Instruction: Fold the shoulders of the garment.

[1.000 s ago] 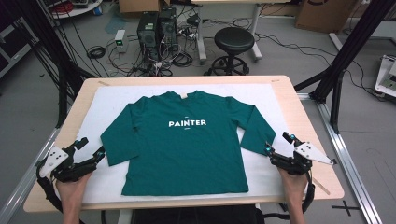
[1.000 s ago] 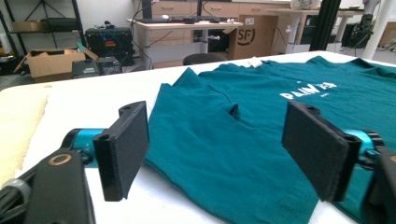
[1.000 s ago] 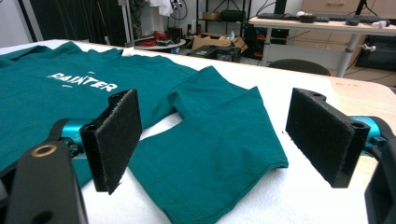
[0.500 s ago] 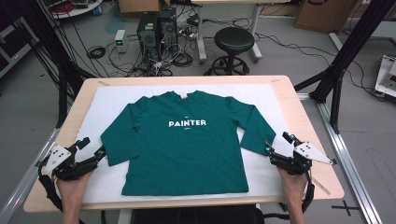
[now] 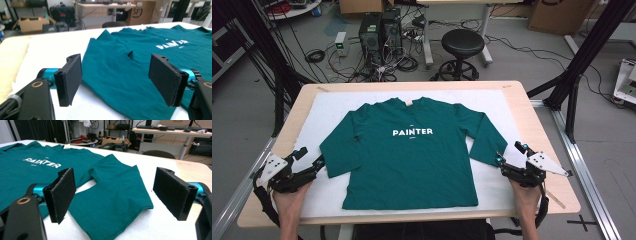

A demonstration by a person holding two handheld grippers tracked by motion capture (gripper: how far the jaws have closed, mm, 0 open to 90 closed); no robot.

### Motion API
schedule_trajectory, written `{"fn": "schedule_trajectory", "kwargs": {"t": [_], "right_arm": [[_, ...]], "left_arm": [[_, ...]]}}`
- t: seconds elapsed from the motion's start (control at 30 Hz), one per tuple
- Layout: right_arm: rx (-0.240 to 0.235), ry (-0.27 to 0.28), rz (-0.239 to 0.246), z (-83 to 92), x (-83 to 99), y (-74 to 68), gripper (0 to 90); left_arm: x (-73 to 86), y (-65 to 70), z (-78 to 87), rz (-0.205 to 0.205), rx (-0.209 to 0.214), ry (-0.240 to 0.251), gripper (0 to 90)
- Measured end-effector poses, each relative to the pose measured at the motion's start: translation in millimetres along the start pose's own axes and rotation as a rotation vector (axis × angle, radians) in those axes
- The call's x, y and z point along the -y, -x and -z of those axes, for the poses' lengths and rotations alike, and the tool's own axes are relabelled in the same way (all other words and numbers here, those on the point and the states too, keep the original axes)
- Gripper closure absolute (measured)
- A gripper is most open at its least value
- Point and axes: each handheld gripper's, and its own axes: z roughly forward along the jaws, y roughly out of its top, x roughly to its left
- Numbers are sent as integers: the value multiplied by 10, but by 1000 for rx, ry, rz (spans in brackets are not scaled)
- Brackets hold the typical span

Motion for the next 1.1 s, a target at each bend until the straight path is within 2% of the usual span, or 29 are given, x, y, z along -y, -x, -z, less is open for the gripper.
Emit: {"fn": "schedule_trajectory", "kwargs": {"t": [0.13,0.23,0.3,0.33,0.37,0.53,0.73,0.9,1.1], "right_arm": [[1,-3,-7,-2,-1,9,182],[1,-6,-15,-4,-2,10,183],[0,-7,-20,-5,-2,11,183],[0,-7,-21,-8,-3,21,183],[0,-6,-23,-9,-3,24,182],[-3,-14,-33,-11,-6,26,183],[0,-15,-32,-11,-6,22,183],[2,-13,-27,-11,-6,21,183],[0,-18,-31,-12,-7,19,183]], "left_arm": [[-25,-11,-66,5,13,-72,274],[-37,-10,-96,-5,50,-107,314],[-44,0,-95,-9,94,-124,325],[-47,8,-96,-10,112,-135,383],[-51,24,-101,-17,117,-150,387],[-108,139,-167,-109,169,-268,461],[-152,291,-271,-175,260,-379,494],[-130,366,-348,-208,284,-433,546],[-89,416,-413,-223,285,-471,564]]}}
